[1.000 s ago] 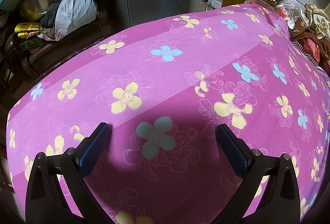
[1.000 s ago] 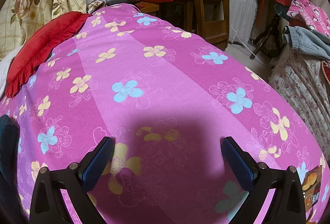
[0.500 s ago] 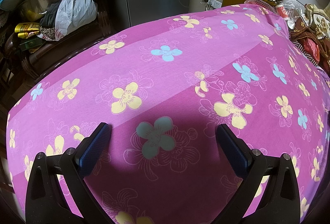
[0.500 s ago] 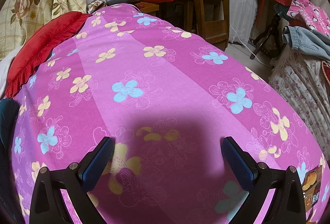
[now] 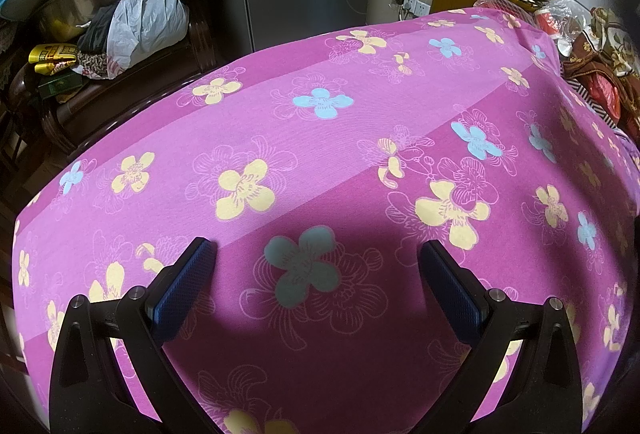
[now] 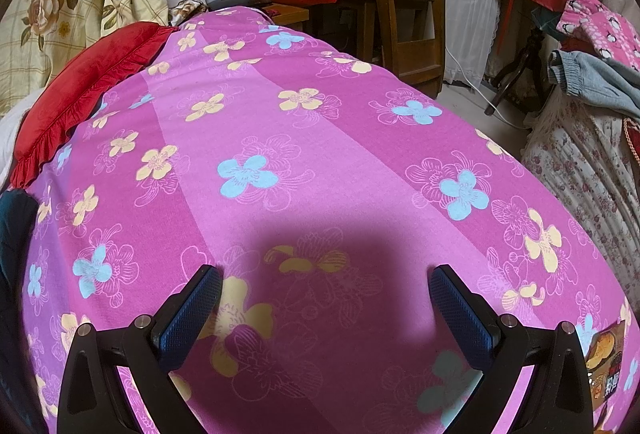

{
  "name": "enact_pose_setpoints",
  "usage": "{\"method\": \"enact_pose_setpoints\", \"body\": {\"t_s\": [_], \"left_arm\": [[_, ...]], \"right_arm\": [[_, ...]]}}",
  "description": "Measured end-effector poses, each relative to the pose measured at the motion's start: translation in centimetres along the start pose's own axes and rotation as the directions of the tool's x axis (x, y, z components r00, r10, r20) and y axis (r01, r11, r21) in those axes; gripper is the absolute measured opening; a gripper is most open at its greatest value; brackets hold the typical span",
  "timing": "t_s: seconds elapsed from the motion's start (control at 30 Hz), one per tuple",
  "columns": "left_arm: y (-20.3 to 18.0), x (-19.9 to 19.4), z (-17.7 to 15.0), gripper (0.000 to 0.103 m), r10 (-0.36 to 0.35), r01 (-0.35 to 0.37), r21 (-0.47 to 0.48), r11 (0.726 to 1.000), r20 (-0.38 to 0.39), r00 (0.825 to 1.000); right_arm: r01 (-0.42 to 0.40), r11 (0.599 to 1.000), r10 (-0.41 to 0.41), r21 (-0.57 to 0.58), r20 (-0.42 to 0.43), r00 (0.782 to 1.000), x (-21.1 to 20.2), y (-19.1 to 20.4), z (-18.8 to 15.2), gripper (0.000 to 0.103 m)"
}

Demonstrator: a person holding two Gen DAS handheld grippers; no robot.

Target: Fold large clothes

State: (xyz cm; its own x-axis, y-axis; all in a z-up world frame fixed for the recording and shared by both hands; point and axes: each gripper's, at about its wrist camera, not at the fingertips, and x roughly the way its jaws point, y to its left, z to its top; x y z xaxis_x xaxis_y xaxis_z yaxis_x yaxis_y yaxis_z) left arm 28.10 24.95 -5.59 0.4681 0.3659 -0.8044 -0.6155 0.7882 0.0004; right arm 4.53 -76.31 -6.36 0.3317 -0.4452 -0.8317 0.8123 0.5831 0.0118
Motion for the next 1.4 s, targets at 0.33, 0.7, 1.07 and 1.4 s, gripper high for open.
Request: {"method": "enact_pose_setpoints", "body": {"t_s": [0.33,0.7,1.07,1.4], "left_arm": [[-0.01,-0.02,0.02,0.103,0.001,-0.001,0.000,1.000,0.001,1.000],[-0.02,-0.07,0.07,0.103,0.002,-0.002,0.000,1.000,0.002,1.000],[0.01,0.00,0.03,0.103,0.003,-0.003,0.000,1.000,0.004,1.000],[-0.27,-0.17,0.29,0.103,0.015,-0.015,-0.017,1.000,0.005,1.000]], "right_arm": [[0.001,1.000,-0.001,0.000,0.000,1.000,0.02,0.00,0.03,0.103],[0.001,1.000,-0.001,0.000,0.001,1.000,0.00,0.03,0.03,0.103],[0.001,1.000,-0.001,0.000,0.002,1.000,-0.02,0.05,0.03,0.103],[0.002,1.000,-0.002,0.000,0.002,1.000,0.00,0.05,0.06,0.103]]}}
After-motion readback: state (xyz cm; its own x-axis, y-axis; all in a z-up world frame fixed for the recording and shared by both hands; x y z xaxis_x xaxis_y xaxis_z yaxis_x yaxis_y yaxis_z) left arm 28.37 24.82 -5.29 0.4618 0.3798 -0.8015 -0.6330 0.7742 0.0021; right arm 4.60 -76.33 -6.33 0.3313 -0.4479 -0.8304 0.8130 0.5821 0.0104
